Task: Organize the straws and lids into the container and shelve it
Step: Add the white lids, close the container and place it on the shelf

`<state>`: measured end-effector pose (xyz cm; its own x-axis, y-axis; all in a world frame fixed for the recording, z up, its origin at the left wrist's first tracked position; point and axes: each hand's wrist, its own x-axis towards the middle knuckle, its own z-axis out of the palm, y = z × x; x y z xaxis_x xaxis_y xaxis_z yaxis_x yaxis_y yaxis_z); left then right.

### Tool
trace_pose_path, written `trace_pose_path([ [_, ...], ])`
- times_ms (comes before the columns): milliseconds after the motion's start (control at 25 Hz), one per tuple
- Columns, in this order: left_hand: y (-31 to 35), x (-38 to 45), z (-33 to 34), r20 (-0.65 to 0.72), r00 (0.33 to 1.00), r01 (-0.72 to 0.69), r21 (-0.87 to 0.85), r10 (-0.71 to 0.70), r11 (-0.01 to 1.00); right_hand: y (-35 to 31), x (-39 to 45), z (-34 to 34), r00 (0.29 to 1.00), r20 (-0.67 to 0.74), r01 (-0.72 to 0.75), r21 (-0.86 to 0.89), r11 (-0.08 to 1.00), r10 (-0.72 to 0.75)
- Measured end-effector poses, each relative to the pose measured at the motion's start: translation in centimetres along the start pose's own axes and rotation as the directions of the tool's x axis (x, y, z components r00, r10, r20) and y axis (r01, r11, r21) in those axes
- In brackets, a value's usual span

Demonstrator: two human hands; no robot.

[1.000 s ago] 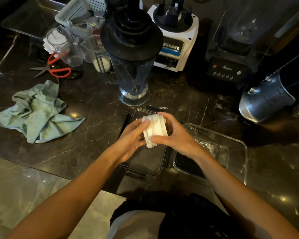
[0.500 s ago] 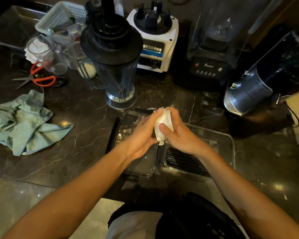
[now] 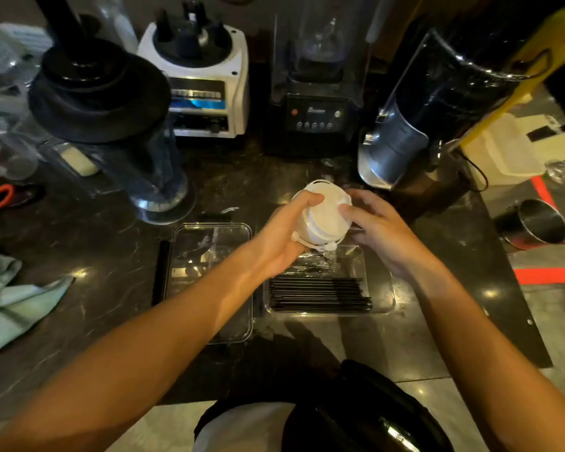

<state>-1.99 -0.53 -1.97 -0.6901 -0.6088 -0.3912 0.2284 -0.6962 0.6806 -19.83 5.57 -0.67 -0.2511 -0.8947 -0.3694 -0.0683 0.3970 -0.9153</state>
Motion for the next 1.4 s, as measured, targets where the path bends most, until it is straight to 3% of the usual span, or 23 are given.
trace_pose_path([
  [160, -1.6, 3.3, 2.5, -0.004, 0.998, 0.064, 0.203, -0.065, 0.977, 1.5, -1.1, -4.1, 0.991, -0.089, -0.083, 0.14, 0.987, 0.096],
  [320, -4.7, 5.0, 2.5, -0.139, 0.979, 0.186, 0.32, -0.148, 0.929, 4.1, -1.5, -5.9, 0.963, -0.221, -0.152, 0.033, 0.988, 0.155],
  [480, -6.9, 4.9, 1.5, -0.24, 0.963, 0.211, 0.375, -0.125, 0.903, 6.6, -1.9, -5.5, 0.937, -0.293, -0.243, -0.146, 0.959, 0.193],
  [680, -8.4, 4.7, 0.2, -0.32, 0.938, 0.255, 0.384, -0.131, 0.887, 8.4, -2.4, -2.5, 0.958, -0.259, -0.235, -0.454, 0.859, 0.125],
  [800, -9.0, 5.0, -0.2, -0.34, 0.93, 0.282, 0.419, -0.139, 0.863, 9.0, -2.1, -1.0, 0.951, -0.269, -0.269, -0.491, 0.829, 0.149],
  [1000, -9.9, 6.4, -0.2, -0.398, 0.916, 0.308, 0.619, -0.05, 0.722, 9.3, -1.9, 0.1, 0.938, -0.335, -0.282, -0.585, 0.76, 0.09],
  [1280, -10.9, 7.7, -0.8, -0.421, 0.906, 0.318, 0.616, -0.04, 0.721, 9.1, -1.5, 0.2, 0.958, -0.285, -0.237, -0.756, 0.61, 0.019],
  [1400, -11.1, 7.7, -1.0, -0.424, 0.906, 0.306, 0.633, -0.013, 0.711, 8.9, -1.4, -0.1, 0.962, -0.272, -0.233, -0.841, 0.489, -0.01],
])
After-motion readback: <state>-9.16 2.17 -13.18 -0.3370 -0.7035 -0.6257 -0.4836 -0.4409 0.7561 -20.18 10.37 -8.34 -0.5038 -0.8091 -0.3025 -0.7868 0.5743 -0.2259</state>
